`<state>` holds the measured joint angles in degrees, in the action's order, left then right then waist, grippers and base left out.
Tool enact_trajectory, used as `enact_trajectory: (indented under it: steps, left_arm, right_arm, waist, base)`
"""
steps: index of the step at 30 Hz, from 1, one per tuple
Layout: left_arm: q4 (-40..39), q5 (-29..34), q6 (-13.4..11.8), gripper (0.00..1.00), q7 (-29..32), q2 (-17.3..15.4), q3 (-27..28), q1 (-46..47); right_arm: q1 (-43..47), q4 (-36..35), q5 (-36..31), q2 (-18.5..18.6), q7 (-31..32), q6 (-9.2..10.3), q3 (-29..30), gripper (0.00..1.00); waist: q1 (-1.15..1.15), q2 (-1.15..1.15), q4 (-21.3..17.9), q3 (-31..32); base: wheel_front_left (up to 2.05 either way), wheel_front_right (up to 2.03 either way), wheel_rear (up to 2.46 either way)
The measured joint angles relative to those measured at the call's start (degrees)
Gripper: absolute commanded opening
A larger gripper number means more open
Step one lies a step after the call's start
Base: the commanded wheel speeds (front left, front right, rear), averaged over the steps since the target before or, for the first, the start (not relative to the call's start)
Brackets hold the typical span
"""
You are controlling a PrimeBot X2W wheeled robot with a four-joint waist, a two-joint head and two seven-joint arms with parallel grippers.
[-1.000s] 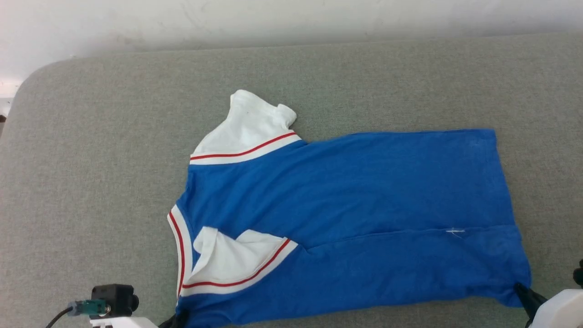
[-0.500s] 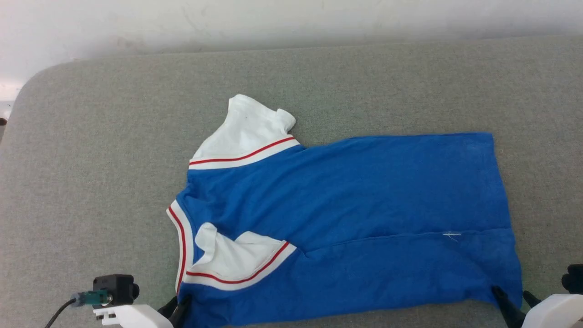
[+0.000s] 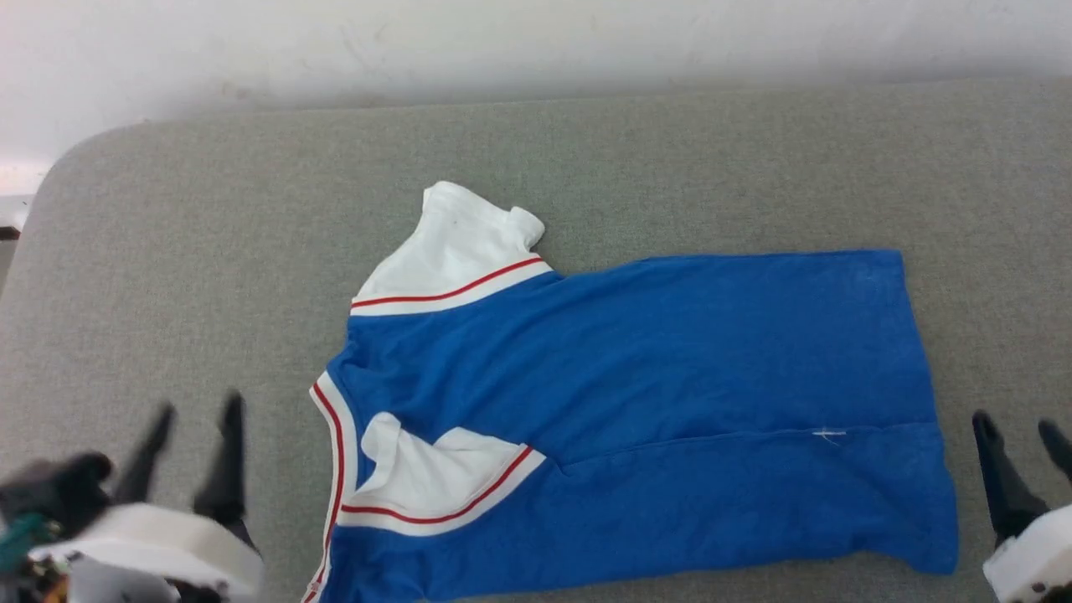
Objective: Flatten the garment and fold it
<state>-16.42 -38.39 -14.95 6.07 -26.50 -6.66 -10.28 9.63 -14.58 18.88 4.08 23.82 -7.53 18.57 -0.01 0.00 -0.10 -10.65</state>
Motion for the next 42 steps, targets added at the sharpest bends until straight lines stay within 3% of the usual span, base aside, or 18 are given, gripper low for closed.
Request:
enact_trajectory:
  steps: [4, 8, 14, 21, 25, 30, 37, 41, 42]
  left_arm:
    - [-2.34, 7.38, -1.68, 1.00, -7.76, -0.59, 1.57, 7.99]
    - [-1.10, 12.02, -1.25, 1.00, -8.34, -2.24, -0.81, 18.25]
    - [6.60, 15.00, 4.86, 1.00, -0.16, -4.43, -7.73, 37.23]
    - [18.74, 15.02, 17.12, 1.00, 14.48, -5.89, -16.72, 55.45]
    - [24.19, 12.67, 20.80, 1.00, 23.48, -6.38, -20.23, 61.96]
    - [28.41, 9.31, 21.96, 1.00, 32.76, -7.91, -23.83, 67.80]
    - [31.53, 2.96, 22.03, 1.00, 42.90, -9.18, -26.08, 69.15]
    - [31.14, 2.24, 22.04, 1.00, 44.40, -10.02, -26.37, 69.32]
    - [30.99, 2.30, 22.04, 0.67, 44.37, -10.34, -26.55, 69.37]
  right_arm:
    - [-3.14, -1.58, -2.67, -0.14, -7.16, 0.00, -2.44, 1.00]
    - [-5.51, -1.44, -3.50, -0.51, -10.91, 0.00, -5.27, 1.00]
    - [-8.06, -0.23, -4.36, -0.74, -13.29, 0.00, -7.94, 1.00]
    - [-10.72, 1.48, -4.81, -0.82, -14.85, 0.00, -9.48, 1.00]
    - [-12.13, 1.76, -4.81, -0.86, -14.80, 0.00, -9.91, 1.00]
    - [-13.43, 2.05, -4.81, -0.89, -14.90, 0.00, -10.48, 1.00]
    - [-14.23, 3.01, -4.74, -0.92, -15.50, 0.00, -10.78, 1.00]
    - [-14.39, 3.56, -4.71, -0.92, -15.89, 0.00, -10.79, 1.00]
    - [-14.50, 3.68, -4.71, -0.92, -15.97, 0.00, -10.80, 1.00]
  waist:
    - [0.01, 0.00, -0.31, -1.51]
    - [0.01, 0.00, -0.97, -3.55]
    - [0.02, 0.00, -2.10, -7.57]
    - [0.03, 0.00, -3.55, -12.61]
    - [0.02, 0.00, -4.54, -15.40]
    - [0.02, 0.00, -5.78, -18.65]
    - [0.02, 0.00, -7.97, -21.85]
    - [0.00, 0.00, -8.99, -22.94]
    - [0.00, 0.00, -9.20, -23.15]
  base:
    - [0.00, 0.00, 0.00]
    - [0.00, 0.00, 0.00]
    - [0.00, 0.00, 0.00]
    - [0.00, 0.00, 0.00]
    - [0.00, 0.00, 0.00]
    - [0.00, 0.00, 0.00]
    - [0.00, 0.00, 0.00]
    - [0.00, 0.00, 0.00]
    - [0.00, 0.00, 0.00]
